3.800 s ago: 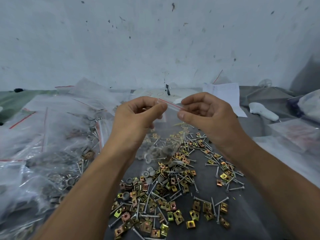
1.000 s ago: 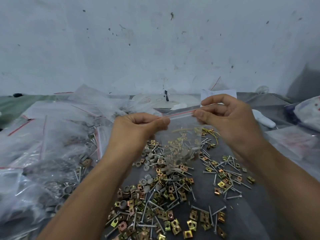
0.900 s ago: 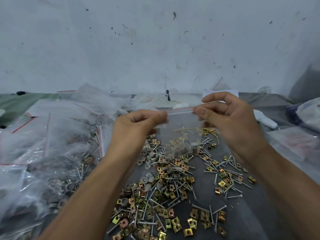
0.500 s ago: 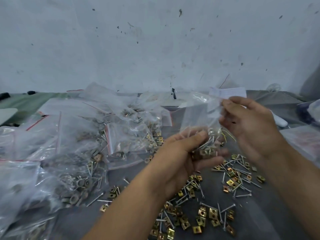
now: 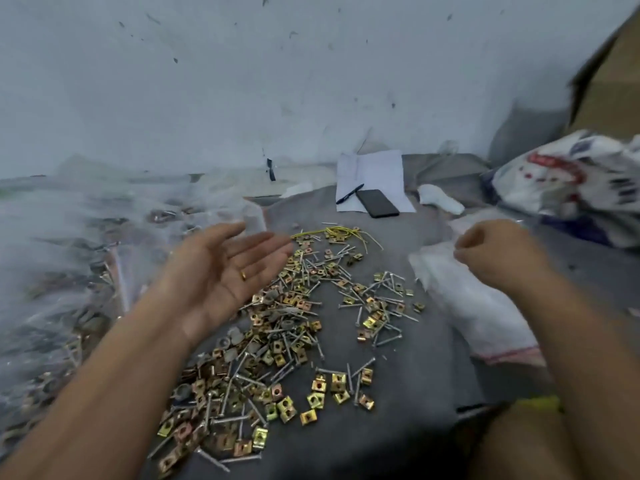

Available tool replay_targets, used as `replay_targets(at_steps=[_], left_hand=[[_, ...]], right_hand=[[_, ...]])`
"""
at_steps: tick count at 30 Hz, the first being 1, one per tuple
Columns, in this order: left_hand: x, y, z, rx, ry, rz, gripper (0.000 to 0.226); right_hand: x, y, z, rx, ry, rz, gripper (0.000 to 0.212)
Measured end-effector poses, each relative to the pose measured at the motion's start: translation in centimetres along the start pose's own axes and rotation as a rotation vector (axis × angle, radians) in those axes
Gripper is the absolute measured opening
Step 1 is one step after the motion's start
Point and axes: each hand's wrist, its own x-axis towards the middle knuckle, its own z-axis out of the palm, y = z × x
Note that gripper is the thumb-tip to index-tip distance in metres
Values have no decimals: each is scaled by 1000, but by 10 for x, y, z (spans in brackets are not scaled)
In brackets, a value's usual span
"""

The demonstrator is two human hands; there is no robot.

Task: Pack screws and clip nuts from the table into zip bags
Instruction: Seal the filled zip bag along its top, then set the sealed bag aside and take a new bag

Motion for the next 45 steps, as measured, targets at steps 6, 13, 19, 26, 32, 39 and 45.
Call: replay_targets(at_steps=[6,13,19,26,32,39,45], left_hand=[[6,-19,14,217,86,14,34],[10,-26,13,326,119,4,34],[14,-36,19,439,93,47,32],[-3,-59,45,799,-175,166,45],[-4,-66,56,883,-30,380,33],[10,-39,31,894,350,572,16],[14,-31,20,851,339,495,9]], right_hand=[[-11,53,-1,-259,-336,110,69],[-4,65,-7,-157,-170,135,18],[-16,46,-10,356,10,-89,11],[-27,-50,32,1118,-8,12,20],[-45,-123,75,1087,76,47,11],[-47,-152,100,945,-38,-79,20],[-64,-162,114,810,-73,-217,20]])
